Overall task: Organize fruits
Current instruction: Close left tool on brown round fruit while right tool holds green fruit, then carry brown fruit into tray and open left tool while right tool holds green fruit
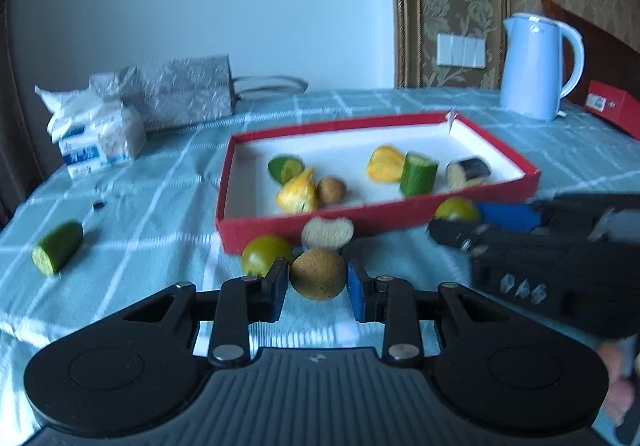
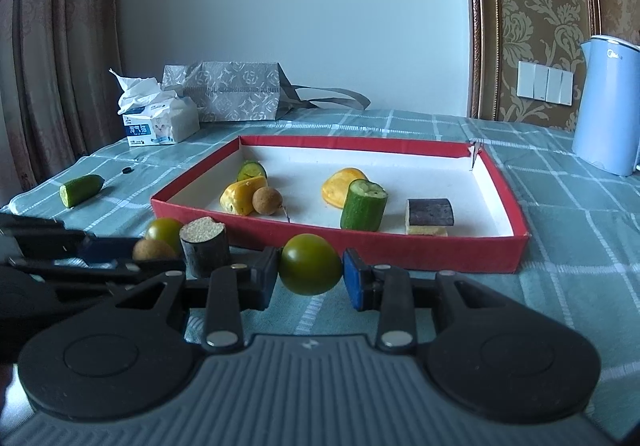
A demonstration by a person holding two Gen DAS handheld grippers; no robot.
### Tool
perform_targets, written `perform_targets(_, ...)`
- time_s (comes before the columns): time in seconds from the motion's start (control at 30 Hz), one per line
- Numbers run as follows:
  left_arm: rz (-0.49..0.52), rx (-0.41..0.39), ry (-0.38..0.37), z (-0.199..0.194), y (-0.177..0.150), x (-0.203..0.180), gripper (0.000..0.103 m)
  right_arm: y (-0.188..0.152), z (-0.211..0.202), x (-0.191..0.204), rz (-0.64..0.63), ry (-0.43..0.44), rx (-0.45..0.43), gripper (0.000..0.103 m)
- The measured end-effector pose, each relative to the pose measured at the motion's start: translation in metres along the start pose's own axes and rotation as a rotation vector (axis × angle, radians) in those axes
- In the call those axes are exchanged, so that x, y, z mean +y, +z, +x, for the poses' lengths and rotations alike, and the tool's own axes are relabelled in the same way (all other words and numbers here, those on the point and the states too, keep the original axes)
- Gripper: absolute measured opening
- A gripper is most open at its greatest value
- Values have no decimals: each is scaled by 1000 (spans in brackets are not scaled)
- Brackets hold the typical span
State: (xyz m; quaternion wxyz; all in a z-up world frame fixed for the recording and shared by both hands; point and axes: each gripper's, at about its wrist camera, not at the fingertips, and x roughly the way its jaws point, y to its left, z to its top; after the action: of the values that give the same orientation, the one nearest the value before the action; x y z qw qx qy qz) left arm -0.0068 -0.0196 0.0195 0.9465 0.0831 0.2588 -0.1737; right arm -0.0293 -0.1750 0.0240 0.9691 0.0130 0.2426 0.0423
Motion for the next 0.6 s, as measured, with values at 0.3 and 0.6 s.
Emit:
perform_targets(0.3, 60, -76, 50, 15, 50, -8, 31, 0, -1, 1, -3, -1, -5, 34)
perform_targets(0.6, 72, -2, 108, 86, 73, -13, 31, 0, 2, -1, 7, 5, 9, 33)
